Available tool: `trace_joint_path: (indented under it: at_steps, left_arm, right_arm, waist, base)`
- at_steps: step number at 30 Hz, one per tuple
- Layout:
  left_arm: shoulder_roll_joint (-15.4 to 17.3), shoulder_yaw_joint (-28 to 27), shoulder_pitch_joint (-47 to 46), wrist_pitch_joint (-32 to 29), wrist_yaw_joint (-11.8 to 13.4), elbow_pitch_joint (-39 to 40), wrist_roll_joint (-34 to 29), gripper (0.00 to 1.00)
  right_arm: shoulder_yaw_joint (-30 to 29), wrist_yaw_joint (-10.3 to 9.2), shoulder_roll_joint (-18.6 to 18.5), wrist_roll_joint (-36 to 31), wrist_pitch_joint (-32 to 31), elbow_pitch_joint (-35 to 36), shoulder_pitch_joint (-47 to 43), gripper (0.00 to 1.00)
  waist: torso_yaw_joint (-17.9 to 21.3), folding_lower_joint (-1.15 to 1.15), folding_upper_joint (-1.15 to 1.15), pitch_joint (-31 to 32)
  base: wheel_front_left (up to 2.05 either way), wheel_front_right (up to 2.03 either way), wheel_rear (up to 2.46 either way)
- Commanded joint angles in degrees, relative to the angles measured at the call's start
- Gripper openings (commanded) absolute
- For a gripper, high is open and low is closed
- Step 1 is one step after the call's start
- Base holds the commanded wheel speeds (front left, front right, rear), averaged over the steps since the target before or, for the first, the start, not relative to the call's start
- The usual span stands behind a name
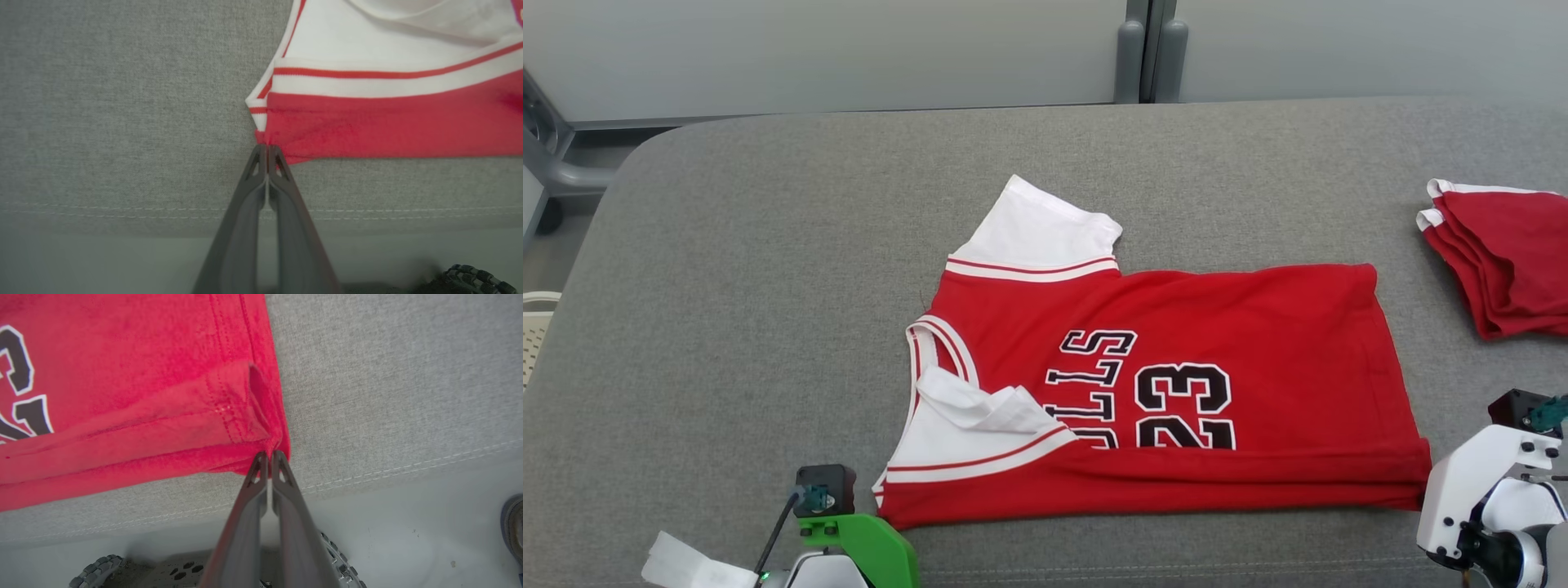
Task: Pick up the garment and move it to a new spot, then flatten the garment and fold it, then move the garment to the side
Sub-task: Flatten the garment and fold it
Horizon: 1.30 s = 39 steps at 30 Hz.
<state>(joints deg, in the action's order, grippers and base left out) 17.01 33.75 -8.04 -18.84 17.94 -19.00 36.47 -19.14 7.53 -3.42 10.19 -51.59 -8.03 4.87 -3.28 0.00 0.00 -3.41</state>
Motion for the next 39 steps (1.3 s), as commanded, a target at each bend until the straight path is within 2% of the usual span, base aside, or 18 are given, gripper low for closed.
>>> trace_joint_path:
  at_steps: [1, 9, 19, 23, 29, 34, 39]
  left_arm:
    - [0.3, 0.1, 0.7, 0.2, 0.6, -0.2, -0.2, 1.00]
    - [0.1, -1.1, 2.0, 3.3, 1.4, -0.4, 0.2, 1.00]
    - [-0.8, -7.0, 3.1, 17.8, 1.8, 3.3, 0.9, 1.00]
    - [-0.8, -8.8, 3.0, 21.8, 1.6, 4.4, 1.1, 1.00]
    - [-2.1, -12.5, 3.4, 28.3, 1.0, 6.5, 2.9, 1.00]
    - [-2.7, -15.6, 4.2, 30.8, 0.0, 7.0, 5.7, 1.00]
    - [-0.9, -15.6, 4.6, 31.3, -2.1, 7.8, 5.2, 1.00]
  right_arm:
    - [0.1, -0.08, 0.0, -0.4, 0.5, -0.6, -0.7, 1.00]
    - [-2.3, -0.08, 0.4, -1.5, 7.1, -3.3, 1.0, 1.00]
    - [-2.8, -0.07, 0.4, 3.0, 19.1, -6.2, 2.9, 1.00]
    - [-2.2, -0.07, 0.5, 4.7, 23.0, -7.0, 3.2, 1.00]
    - [2.3, -0.06, 0.5, 9.3, 33.6, -7.1, 4.2, 1.00]
    - [8.5, -0.06, 0.4, 12.1, 42.5, -7.1, 4.0, 1.00]
    - [14.1, -0.05, 0.4, 11.8, 49.9, -7.0, 3.1, 1.00]
  waist:
    - [0.1, 0.00, 0.00, 0.1]
    - [0.3, 0.00, 0.00, 1.1]
    - [0.0, 0.00, 0.00, 4.0]
    - [-0.1, 0.00, 0.00, 4.7]
    - [-0.2, 0.00, 0.00, 5.8]
    - [-0.4, 0.00, 0.00, 6.9]
    - [-0.9, 0.00, 0.00, 7.9]
  base:
    - [0.00, 0.00, 0.00]
    - [0.00, 0.00, 0.00]
    - [0.00, 0.00, 0.00]
    - [0.00, 0.00, 0.00]
    - [0.00, 0.00, 0.00]
    - [0.00, 0.00, 0.00]
    - [0.00, 0.00, 0.00]
